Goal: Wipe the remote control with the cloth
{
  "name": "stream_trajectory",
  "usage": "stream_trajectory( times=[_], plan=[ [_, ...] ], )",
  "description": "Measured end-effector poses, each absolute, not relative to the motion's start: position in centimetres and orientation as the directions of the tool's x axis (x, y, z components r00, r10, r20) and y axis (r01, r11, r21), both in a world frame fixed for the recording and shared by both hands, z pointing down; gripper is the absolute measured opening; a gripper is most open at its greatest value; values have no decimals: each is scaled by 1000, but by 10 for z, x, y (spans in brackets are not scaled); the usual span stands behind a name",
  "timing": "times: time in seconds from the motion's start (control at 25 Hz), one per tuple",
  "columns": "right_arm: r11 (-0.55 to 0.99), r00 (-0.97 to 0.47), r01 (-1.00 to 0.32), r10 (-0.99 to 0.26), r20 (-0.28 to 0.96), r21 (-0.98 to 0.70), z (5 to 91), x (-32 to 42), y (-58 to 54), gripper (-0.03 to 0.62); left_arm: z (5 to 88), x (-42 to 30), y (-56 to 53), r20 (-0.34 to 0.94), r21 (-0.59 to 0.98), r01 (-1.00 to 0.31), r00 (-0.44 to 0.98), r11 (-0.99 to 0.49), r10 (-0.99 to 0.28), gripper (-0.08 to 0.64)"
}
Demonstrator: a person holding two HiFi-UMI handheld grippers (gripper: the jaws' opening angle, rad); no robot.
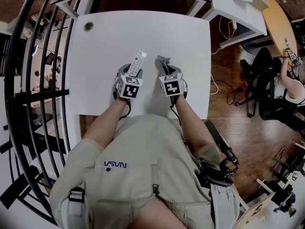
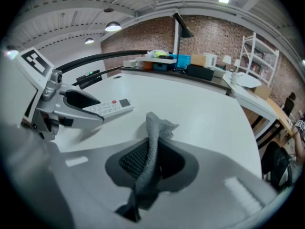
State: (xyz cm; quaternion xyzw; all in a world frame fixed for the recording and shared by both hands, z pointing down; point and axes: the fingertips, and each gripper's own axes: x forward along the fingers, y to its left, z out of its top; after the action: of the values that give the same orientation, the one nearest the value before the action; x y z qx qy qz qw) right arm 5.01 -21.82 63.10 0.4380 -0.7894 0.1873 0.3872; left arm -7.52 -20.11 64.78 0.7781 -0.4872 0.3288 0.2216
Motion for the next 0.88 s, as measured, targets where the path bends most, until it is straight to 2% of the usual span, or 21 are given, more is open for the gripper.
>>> stream_trajectory(
  times=[0.28, 0.52, 0.64, 0.88],
  plan=[
    [560, -316, -828, -514, 797, 32, 642, 45, -219, 67, 662, -75, -200, 759, 29, -896, 308, -443, -573, 244],
    [571, -334, -821, -502, 798, 16, 646, 44, -217, 125, 663, -72, -199, 757, 52, -890, 331, -453, -563, 245],
    [563, -351, -826, -507, 787, -5, 640, 41, -211, 168, 657, -76, -195, 744, 51, -883, 345, -466, -573, 247],
    [539, -370, -842, -581, 725, 2, 617, 45, -211, 202, 629, -68, -195, 660, 80, -877, 402, -473, -635, 293]
  ],
)
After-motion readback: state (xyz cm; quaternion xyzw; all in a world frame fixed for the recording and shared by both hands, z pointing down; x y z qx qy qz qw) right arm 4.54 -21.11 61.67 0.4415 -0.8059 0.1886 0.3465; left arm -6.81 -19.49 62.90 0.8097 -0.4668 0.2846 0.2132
